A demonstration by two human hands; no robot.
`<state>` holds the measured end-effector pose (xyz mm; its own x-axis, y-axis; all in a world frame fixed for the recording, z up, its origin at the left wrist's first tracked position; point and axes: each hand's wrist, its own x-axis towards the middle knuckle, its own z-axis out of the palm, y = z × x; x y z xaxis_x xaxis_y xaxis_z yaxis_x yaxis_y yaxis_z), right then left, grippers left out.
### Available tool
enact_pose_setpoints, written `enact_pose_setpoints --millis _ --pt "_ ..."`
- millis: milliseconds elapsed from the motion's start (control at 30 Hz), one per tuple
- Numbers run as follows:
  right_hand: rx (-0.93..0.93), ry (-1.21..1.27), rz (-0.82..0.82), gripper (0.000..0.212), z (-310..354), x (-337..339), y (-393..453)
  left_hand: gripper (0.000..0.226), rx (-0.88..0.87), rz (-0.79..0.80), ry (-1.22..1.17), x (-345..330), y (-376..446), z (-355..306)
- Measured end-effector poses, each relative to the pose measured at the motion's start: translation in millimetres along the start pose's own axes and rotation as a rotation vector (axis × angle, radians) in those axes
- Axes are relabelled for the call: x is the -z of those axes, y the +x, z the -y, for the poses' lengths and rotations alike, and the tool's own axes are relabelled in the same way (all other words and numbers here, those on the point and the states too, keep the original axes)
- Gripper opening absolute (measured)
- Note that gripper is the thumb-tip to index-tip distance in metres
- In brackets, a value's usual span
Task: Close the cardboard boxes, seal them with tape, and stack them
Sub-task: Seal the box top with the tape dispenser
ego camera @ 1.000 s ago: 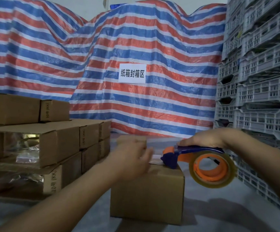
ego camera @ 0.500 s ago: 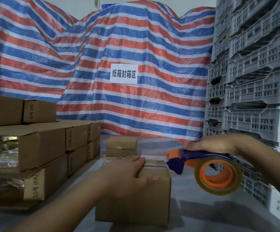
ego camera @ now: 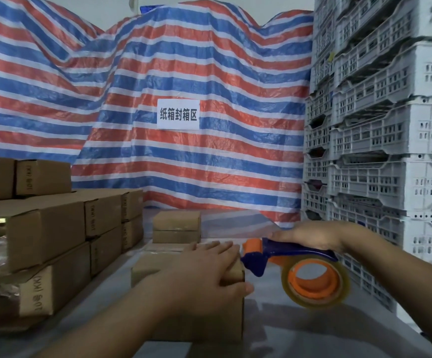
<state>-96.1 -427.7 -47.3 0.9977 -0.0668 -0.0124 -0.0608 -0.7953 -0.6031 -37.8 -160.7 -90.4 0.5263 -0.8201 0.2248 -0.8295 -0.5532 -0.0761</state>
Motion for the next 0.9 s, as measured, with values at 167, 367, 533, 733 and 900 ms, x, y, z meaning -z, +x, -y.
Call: enact_pose_setpoints --millis 167,367,533,733,900 --pt "-0.013 0.090 0.020 0.062 -10 17 -12 0.075 0.000 -0.004 0.032 -7 3 3" --pt "-0.024 -0.267 -0.032 0.027 17 20 -40 0.073 -0.018 -0.026 0.012 -8 3 4" --pt "-0.178 -0.938 -0.209 0.060 67 -12 -20 0.069 -0.029 -0.069 0.003 -10 4 4" --pt "-0.233 -1.531 -0.176 0.034 71 -41 -14 0.070 -0.009 -0.060 0.005 -7 1 4" --pt "-0.247 -1.157 -0.497 0.060 -5 -53 -41 0.069 -0.028 -0.076 -0.029 -9 -1 3"
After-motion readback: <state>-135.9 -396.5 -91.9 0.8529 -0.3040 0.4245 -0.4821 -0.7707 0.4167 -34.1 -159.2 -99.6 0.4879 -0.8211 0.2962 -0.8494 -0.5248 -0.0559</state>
